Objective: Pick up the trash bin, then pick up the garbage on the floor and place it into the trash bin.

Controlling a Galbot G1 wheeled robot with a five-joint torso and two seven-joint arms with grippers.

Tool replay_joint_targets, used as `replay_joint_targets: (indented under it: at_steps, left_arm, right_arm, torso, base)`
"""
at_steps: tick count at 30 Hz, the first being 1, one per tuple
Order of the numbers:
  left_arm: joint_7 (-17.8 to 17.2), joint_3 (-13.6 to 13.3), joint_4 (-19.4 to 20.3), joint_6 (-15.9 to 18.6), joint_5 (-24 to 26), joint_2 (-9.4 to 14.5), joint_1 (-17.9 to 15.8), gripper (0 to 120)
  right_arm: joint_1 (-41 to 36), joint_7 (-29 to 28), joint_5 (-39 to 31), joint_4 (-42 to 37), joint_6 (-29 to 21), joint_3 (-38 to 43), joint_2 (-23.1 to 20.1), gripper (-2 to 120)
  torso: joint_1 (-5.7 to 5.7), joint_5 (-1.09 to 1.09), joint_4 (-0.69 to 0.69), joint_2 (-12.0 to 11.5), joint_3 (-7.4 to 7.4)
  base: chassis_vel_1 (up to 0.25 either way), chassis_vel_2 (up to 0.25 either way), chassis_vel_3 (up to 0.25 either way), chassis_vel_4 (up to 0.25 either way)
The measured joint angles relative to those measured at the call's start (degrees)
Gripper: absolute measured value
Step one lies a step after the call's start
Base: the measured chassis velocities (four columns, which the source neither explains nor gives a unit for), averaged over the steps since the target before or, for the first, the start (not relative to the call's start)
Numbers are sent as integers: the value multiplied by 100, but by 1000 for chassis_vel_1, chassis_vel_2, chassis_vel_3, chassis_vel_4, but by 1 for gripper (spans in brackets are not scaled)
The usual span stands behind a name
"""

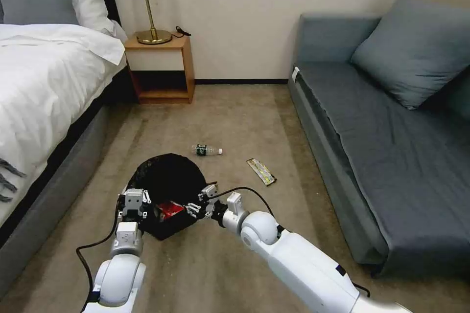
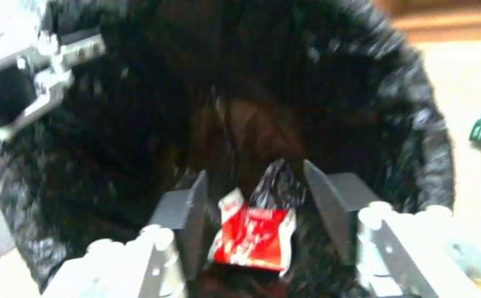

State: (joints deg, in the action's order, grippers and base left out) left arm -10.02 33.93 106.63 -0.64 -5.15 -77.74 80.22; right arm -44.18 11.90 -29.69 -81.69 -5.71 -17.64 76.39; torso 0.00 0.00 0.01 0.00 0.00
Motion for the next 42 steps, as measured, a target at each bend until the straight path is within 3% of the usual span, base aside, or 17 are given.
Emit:
replay_joint_targets:
  at_steps: [1, 5, 7, 11, 14, 20, 34, 42]
  left_arm:
    - [0, 0, 0, 0, 0, 0, 0, 5]
    - [-9, 74, -1, -18, 3, -2, 35, 5]
    - [-11, 86, -1, -18, 6, 0, 35, 5]
    - [-58, 266, -35, 18, 131, 123, -4, 5]
    - [-88, 309, -35, 41, 160, 163, -5, 5]
    - [-194, 366, 18, 132, 184, 179, 27, 5]
    - [-237, 476, 36, 147, 229, 229, 64, 5]
    - [-342, 248, 71, 338, 121, 157, -76, 5]
  right_arm:
    - [0, 0, 0, 0, 0, 0, 0, 52]
    - [-259, -141, -69, -225, 217, 353, -8, 72]
    - [-288, -155, -71, -249, 222, 404, -16, 74]
    - [-561, -292, 42, -294, 336, 1095, -99, 93]
    - [-649, -411, 133, -218, 344, 1403, -113, 99]
    - [-844, -838, 360, 97, 226, 2120, -193, 100]
    - [-1082, -922, 505, 333, 155, 2562, -294, 100]
    - [-1034, -893, 574, 595, 308, 2728, -168, 100]
  torso:
    - [0, 0, 0, 0, 0]
    - [0, 0, -1, 0, 0]
    - [0, 0, 0, 0, 0]
    - [0, 1, -1, 1, 0]
    - [0, 2, -1, 0, 0]
    - [0, 0, -1, 1, 0]
    - [0, 1, -1, 0, 0]
    - [0, 0, 0, 1, 0]
  base:
    - [0, 0, 0, 0]
    - [0, 0, 0, 0]
    - [0, 0, 0, 0]
    - [0, 0, 0, 0]
    - [0, 0, 0, 0]
    - [0, 0, 0, 0]
    - [0, 0, 0, 0]
    - [-19, 17, 11, -17]
